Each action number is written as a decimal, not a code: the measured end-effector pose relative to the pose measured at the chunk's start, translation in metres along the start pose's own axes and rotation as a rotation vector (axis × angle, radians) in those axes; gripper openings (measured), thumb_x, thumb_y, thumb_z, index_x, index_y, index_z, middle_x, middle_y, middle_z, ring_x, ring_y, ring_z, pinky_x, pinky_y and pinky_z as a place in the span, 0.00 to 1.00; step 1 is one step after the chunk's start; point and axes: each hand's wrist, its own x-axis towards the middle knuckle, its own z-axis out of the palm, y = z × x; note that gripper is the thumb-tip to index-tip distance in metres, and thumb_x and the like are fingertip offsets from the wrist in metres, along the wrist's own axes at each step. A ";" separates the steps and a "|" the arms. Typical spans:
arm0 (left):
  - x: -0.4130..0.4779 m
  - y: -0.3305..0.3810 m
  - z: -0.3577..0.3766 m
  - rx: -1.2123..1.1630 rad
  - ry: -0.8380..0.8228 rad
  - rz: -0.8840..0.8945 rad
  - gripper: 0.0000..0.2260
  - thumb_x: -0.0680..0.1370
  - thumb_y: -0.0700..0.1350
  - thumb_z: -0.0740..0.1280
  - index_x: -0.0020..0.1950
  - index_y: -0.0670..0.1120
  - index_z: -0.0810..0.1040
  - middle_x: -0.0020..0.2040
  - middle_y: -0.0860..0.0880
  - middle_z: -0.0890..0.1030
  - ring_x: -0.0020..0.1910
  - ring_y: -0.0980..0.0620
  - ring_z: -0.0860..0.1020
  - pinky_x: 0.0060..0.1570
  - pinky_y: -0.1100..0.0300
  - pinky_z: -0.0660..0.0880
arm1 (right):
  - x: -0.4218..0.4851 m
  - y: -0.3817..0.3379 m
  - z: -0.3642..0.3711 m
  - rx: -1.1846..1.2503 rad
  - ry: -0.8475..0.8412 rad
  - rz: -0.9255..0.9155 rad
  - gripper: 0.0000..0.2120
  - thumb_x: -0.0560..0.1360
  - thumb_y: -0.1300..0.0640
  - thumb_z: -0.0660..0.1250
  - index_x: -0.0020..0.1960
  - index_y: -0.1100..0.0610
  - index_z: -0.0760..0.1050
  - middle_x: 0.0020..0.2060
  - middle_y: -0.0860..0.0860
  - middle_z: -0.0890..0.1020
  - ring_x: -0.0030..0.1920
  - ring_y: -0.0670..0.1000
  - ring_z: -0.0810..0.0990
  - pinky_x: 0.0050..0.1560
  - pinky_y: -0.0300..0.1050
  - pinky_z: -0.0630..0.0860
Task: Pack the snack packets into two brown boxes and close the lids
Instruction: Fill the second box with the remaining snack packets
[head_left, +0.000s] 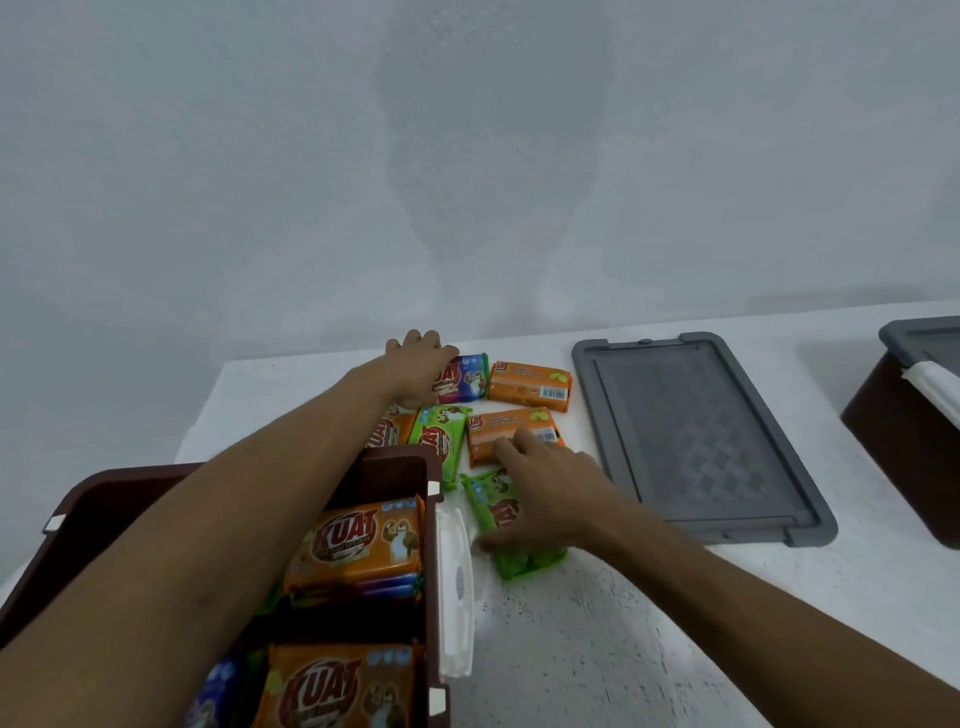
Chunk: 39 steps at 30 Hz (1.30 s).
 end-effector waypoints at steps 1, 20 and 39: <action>-0.001 0.000 -0.001 -0.023 0.026 0.005 0.30 0.75 0.47 0.72 0.73 0.46 0.63 0.67 0.42 0.66 0.63 0.42 0.68 0.60 0.47 0.67 | 0.000 -0.002 0.004 0.003 -0.003 0.031 0.48 0.61 0.25 0.68 0.72 0.47 0.57 0.67 0.49 0.68 0.61 0.52 0.74 0.57 0.53 0.76; -0.070 -0.034 -0.041 -0.235 0.315 0.024 0.18 0.78 0.47 0.66 0.66 0.47 0.66 0.57 0.44 0.79 0.49 0.45 0.77 0.43 0.53 0.73 | -0.008 0.004 -0.016 0.018 -0.038 0.024 0.40 0.66 0.43 0.76 0.73 0.47 0.62 0.67 0.48 0.70 0.65 0.51 0.69 0.62 0.54 0.74; -0.115 -0.049 -0.045 -0.519 0.379 -0.098 0.16 0.77 0.50 0.67 0.62 0.49 0.68 0.53 0.47 0.79 0.46 0.48 0.80 0.44 0.47 0.81 | 0.102 0.040 -0.045 -0.065 0.139 0.161 0.29 0.73 0.45 0.70 0.71 0.51 0.66 0.62 0.53 0.77 0.60 0.55 0.75 0.51 0.47 0.72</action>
